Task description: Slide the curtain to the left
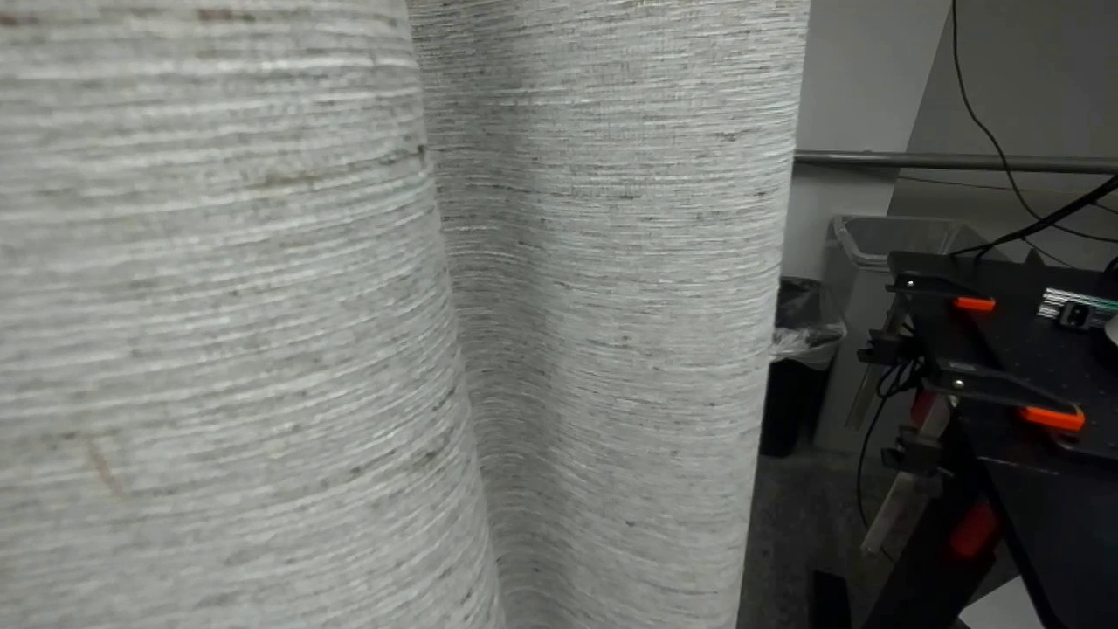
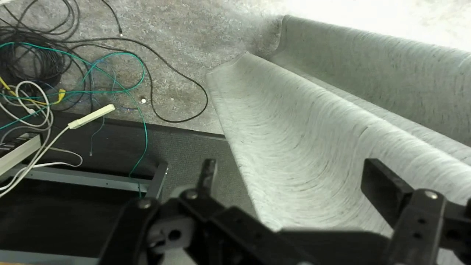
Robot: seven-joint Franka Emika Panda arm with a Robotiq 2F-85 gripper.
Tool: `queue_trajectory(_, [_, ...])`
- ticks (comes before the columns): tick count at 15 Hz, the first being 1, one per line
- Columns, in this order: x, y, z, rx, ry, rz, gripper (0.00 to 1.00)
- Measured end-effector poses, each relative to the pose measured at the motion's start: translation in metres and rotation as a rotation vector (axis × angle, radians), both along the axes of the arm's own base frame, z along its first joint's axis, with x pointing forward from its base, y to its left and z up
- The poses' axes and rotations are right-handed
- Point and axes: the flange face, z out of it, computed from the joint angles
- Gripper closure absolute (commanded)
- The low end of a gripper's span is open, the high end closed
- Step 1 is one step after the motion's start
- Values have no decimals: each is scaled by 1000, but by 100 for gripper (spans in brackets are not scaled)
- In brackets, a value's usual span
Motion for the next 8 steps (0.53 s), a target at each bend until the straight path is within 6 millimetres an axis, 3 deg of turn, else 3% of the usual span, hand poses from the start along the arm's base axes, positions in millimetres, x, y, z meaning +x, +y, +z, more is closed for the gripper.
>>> queue_trajectory(8, [-36, -10, 11, -24, 71, 105, 0])
